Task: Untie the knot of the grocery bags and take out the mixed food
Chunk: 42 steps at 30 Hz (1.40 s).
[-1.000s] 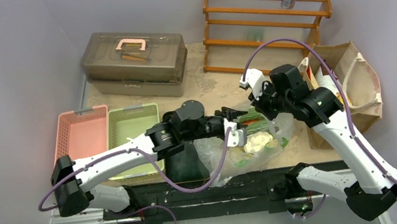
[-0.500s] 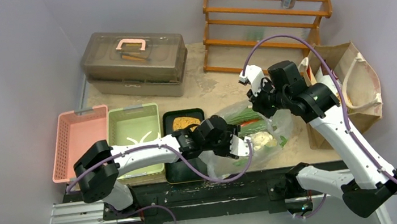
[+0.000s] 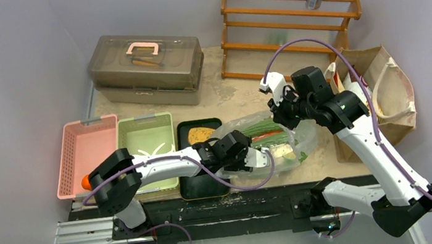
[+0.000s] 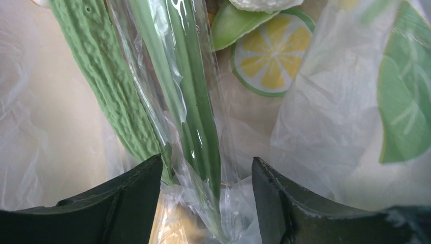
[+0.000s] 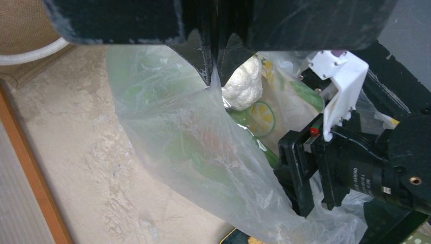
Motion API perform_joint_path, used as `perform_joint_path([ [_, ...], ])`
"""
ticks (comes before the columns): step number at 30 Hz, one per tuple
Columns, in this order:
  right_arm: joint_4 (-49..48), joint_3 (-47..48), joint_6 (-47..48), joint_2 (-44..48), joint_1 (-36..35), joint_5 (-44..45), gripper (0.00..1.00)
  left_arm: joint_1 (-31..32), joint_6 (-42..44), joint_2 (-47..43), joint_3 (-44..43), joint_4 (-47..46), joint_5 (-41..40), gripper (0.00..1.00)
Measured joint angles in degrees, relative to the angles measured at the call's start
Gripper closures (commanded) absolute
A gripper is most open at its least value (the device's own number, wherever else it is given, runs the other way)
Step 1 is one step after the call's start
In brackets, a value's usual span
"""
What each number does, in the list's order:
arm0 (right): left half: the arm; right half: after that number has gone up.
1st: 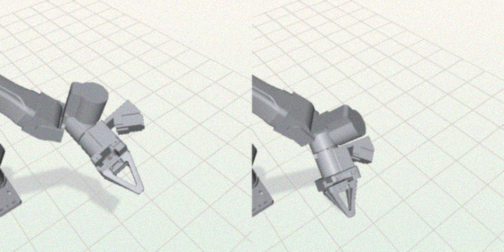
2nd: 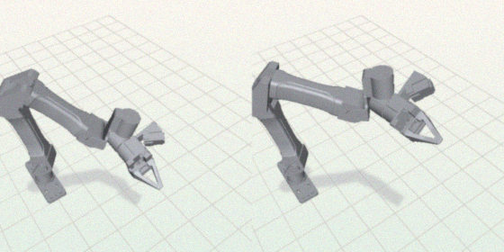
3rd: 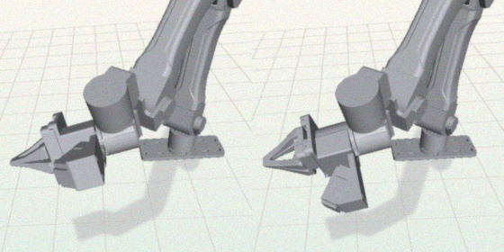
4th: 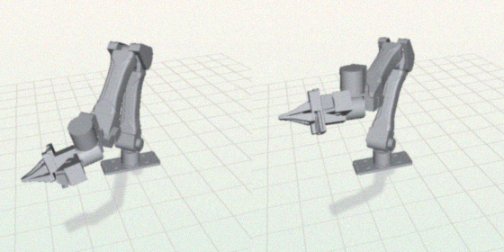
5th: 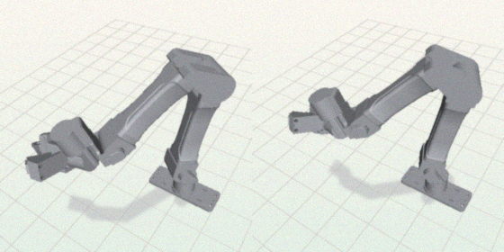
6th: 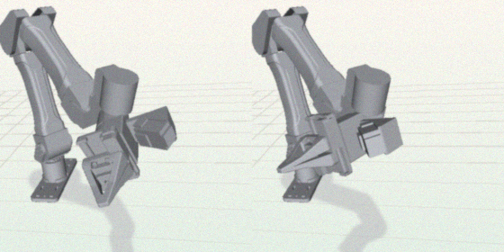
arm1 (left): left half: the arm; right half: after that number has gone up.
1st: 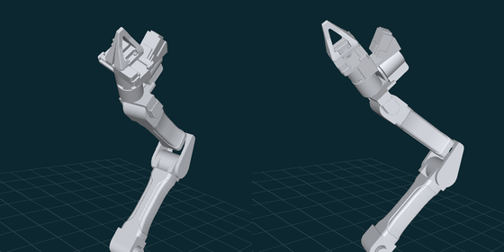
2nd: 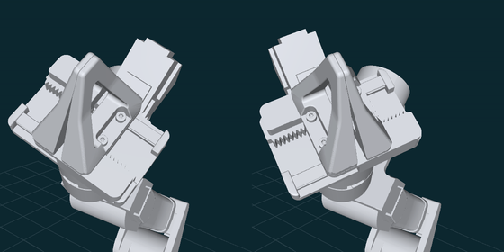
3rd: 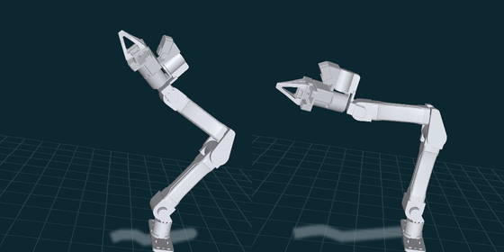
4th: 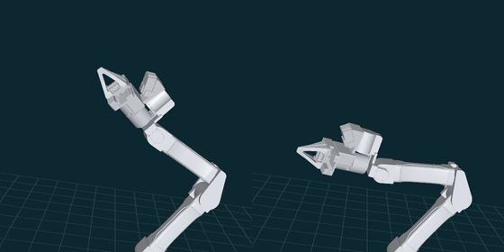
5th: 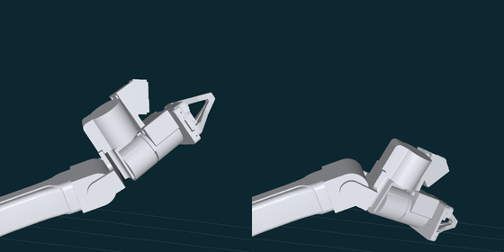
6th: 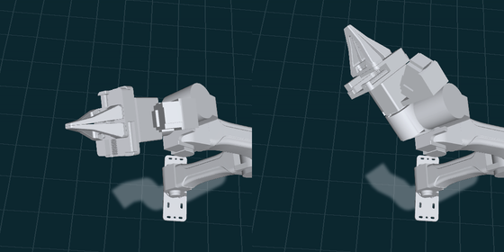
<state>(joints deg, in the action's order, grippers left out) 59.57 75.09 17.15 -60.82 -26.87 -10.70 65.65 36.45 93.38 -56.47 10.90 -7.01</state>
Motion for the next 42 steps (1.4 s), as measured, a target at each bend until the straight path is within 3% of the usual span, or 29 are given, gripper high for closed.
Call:
perform_joint_path([
  [6, 0.0, -0.2, 0.0, 0.0, 0.0, -0.6, 1.00, 0.0, -2.2, 4.9, -5.0, -0.9, -0.7, 0.46],
  [8, 0.0, -0.2, 0.0, 0.0, 0.0, -0.6, 1.00, 0.0, -2.8, 7.2, -7.3, -2.0, -1.0, 0.56],
  [14, 0.0, -0.4, 0.0, 0.1, 0.3, -0.6, 1.00, -0.3, -2.0, 9.4, -8.0, -3.6, -1.6, 0.98],
  [15, 0.0, -0.5, 0.0, 0.1, 0.3, -0.6, 1.00, -0.3, -1.8, 9.0, -8.0, -3.6, -1.3, 1.00],
  [20, -0.1, -1.2, 0.0, 0.0, 0.3, -0.7, 1.00, -0.7, -2.1, 3.0, -10.1, 2.1, 5.7, 1.00],
  [29, -1.4, -1.2, 0.0, -0.9, 0.4, -0.9, 1.00, -0.6, -7.5, 0.8, -34.2, 18.8, 18.3, 1.00],
  [37, 0.1, -1.2, 1.3, -0.4, 1.3, -0.8, 1.00, -1.6, -8.4, -1.0, -28.1, 20.5, 15.8, 1.00],
  [42, 1.2, -2.3, 2.0, 1.7, 2.3, -0.4, 1.00, -4.2, -5.7, -8.2, -19.1, 16.5, 14.1, 1.00],
])
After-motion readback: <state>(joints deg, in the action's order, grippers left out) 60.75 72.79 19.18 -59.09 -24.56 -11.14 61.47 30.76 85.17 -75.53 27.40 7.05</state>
